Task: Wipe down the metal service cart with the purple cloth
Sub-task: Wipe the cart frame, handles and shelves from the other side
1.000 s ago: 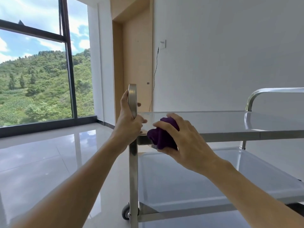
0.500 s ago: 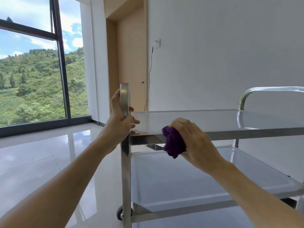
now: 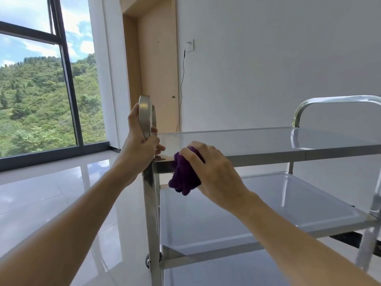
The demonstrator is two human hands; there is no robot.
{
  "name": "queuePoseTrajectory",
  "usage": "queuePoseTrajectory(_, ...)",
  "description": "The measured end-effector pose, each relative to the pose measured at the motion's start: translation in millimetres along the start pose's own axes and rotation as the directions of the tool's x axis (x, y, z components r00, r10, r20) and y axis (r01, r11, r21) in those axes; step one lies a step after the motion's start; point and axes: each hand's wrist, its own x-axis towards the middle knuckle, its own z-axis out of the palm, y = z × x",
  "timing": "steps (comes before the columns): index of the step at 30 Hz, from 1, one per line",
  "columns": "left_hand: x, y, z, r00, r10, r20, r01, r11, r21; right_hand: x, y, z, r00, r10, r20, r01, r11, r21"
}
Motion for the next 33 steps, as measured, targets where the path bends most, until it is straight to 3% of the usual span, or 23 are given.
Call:
queuePoseTrajectory(4,1,-2,-7,1.000,0.017,0.007,-0.018,0.999,0.038,-22,42,-22,0.999,-0.039,-0.012,0.038,0.997,-0.060)
queuePoseTrajectory(9,2,-3,-4,0.999,0.039,0.018,-0.040,0.995,0.094,-64,101,-59,0.992,0.117,0.040,-0.111,0.985,-0.129)
queuePoseTrajectory(15,5,-5,-5,0.999,0.038,-0.028,-0.033,0.986,0.164,-52,89,-61,0.981,0.185,0.060,-0.179,0.979,-0.101)
queuePoseTrajectory(18,5,-2,-18,0.996,-0.047,-0.078,0.067,0.958,0.278,-45,78,-55,0.978,0.192,0.079,-0.184,0.978,-0.102)
queuePoseTrajectory(20,1,7,-27,0.989,-0.028,-0.143,0.096,0.861,0.500,-38,67,-49,0.981,0.180,0.074,-0.171,0.979,-0.115)
queuePoseTrajectory(21,-2,11,-29,0.987,0.068,-0.145,0.040,0.774,0.632,-35,61,-46,0.982,0.175,0.069,-0.165,0.978,-0.124)
queuePoseTrajectory(23,-10,16,-25,0.957,0.291,0.009,-0.163,0.511,0.844,-29,48,-39,0.983,0.172,0.068,-0.162,0.978,-0.131)
queuePoseTrajectory(24,-16,18,-17,0.938,0.332,0.097,-0.241,0.426,0.872,-26,42,-37,0.983,0.167,0.078,-0.156,0.979,-0.131)
queuePoseTrajectory(25,-21,19,-7,0.935,0.314,0.161,-0.286,0.405,0.868,-23,38,-35,0.983,0.157,0.095,-0.145,0.981,-0.128)
queuePoseTrajectory(30,-44,16,57,0.951,0.107,0.291,-0.293,0.621,0.727,-30,46,-50,0.987,0.058,0.150,-0.041,0.993,-0.113)
queuePoseTrajectory(33,-51,7,72,0.935,0.123,0.334,-0.339,0.587,0.735,-66,78,-78,0.986,0.118,0.115,-0.101,0.984,-0.145)
